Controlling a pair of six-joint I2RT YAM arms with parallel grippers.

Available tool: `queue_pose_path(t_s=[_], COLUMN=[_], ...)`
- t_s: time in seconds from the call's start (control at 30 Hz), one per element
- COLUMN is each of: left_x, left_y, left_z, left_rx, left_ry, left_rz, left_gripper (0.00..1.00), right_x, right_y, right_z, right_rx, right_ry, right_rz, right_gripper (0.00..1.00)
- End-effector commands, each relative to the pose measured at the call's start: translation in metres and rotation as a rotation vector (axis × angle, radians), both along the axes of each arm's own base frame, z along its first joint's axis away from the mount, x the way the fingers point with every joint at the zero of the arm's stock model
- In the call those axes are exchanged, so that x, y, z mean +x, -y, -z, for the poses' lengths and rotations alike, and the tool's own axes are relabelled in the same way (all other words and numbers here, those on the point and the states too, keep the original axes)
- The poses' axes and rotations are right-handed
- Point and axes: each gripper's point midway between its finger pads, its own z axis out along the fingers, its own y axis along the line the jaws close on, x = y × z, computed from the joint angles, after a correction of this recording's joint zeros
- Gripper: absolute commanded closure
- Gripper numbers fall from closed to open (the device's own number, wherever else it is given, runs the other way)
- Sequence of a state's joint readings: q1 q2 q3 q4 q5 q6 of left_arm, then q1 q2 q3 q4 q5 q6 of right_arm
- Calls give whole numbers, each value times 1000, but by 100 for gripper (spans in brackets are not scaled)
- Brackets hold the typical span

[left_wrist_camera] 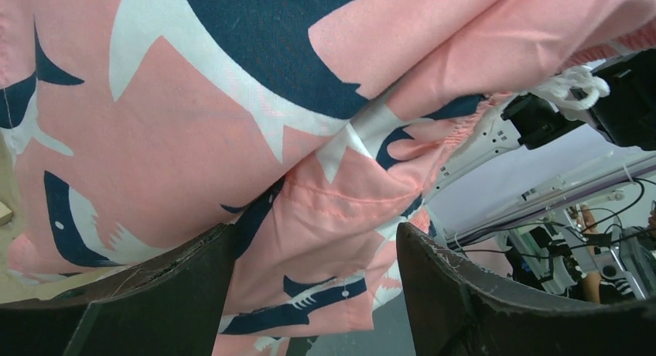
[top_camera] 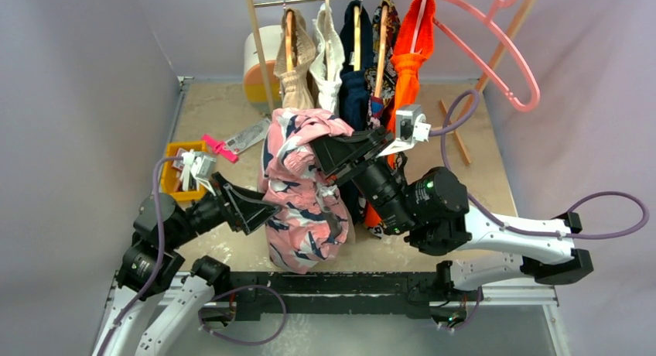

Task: Place the shorts on the hanger
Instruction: Adjust the shorts at the center of the board.

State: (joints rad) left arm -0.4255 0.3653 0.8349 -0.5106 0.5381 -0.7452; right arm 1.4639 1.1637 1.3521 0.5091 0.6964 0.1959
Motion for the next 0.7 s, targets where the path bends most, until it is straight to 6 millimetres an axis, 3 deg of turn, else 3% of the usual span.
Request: queue_pose_path(t_s=[0.0,0.17,0.27,0.37,0.4,0.67], left_x=[18,29,33,33,32,13], left_y=[4,8,8,1,-3,-58], left_z=[-3,1,2,-5,-10,-62], left_rx=[-2,-36,-37,-24,-14,76], left_ry=[50,37,40,71,89,254], left_rz=[-20,-35,-47,-85,-104,-342], left_gripper=[27,37,62,95,100,100], right_x=[-2,-4,-5,-6,-6,1], right_y=[12,6,4,6,8,39], right_z=[-27,-20,-16,-12,-9,41], right_rx=[122,122,112,101,90,-103], right_ry=[5,-8,-16,-23,-24,-91], right_rz=[-11,-33,-42,-47,-45,19], right_gripper=[100,100,100,100,100,100])
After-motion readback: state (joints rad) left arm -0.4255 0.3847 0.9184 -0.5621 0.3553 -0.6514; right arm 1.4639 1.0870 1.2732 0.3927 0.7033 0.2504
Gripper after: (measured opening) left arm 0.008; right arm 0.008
